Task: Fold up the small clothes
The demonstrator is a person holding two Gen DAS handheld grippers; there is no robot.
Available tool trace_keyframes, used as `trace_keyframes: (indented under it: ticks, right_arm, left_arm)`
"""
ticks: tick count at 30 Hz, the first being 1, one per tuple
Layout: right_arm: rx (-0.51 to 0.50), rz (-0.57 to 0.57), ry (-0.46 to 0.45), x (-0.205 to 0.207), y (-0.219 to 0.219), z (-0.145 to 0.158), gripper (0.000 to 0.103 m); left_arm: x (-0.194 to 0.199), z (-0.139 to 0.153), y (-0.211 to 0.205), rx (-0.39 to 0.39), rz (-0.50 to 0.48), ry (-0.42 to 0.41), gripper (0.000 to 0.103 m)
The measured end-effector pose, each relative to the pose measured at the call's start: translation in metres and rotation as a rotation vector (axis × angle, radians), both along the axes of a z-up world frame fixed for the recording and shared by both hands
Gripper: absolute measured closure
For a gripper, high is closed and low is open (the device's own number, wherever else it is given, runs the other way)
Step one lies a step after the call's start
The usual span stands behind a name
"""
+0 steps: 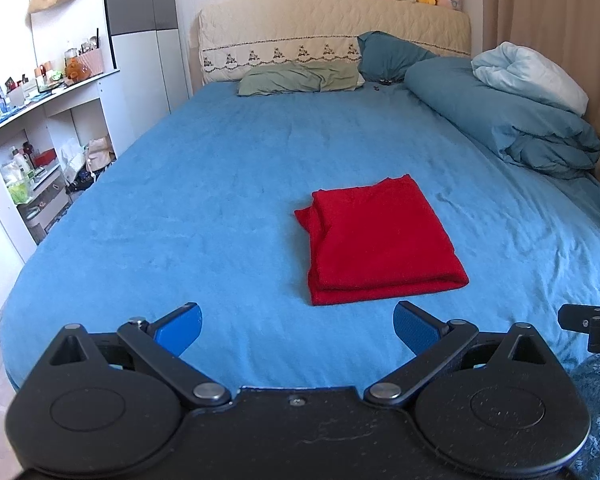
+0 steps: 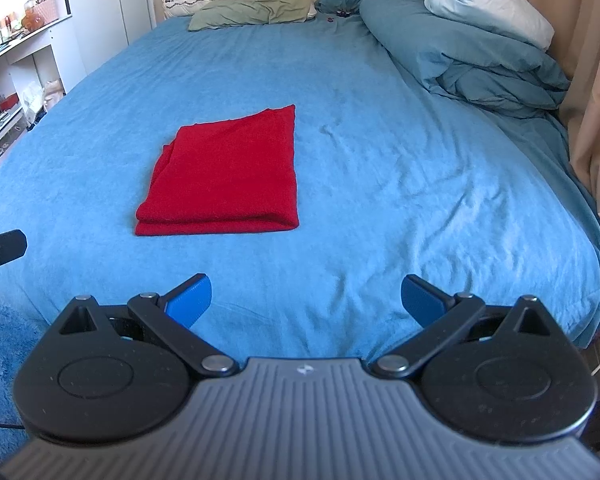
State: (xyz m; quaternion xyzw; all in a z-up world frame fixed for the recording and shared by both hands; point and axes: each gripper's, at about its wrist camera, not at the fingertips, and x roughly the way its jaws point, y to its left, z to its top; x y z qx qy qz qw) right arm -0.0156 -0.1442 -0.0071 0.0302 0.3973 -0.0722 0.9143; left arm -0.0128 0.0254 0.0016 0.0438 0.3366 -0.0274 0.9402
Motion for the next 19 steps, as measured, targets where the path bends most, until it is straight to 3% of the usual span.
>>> trace_keyframes:
  ticks: [19]
  right_arm:
    - [-0.008,0.006,-0.009,-0.0007,0.0017,0.001,0.0]
  left_arm:
    - [-0.0023,0.0007,-0.0015,0.01,0.007,-0.026,0.0]
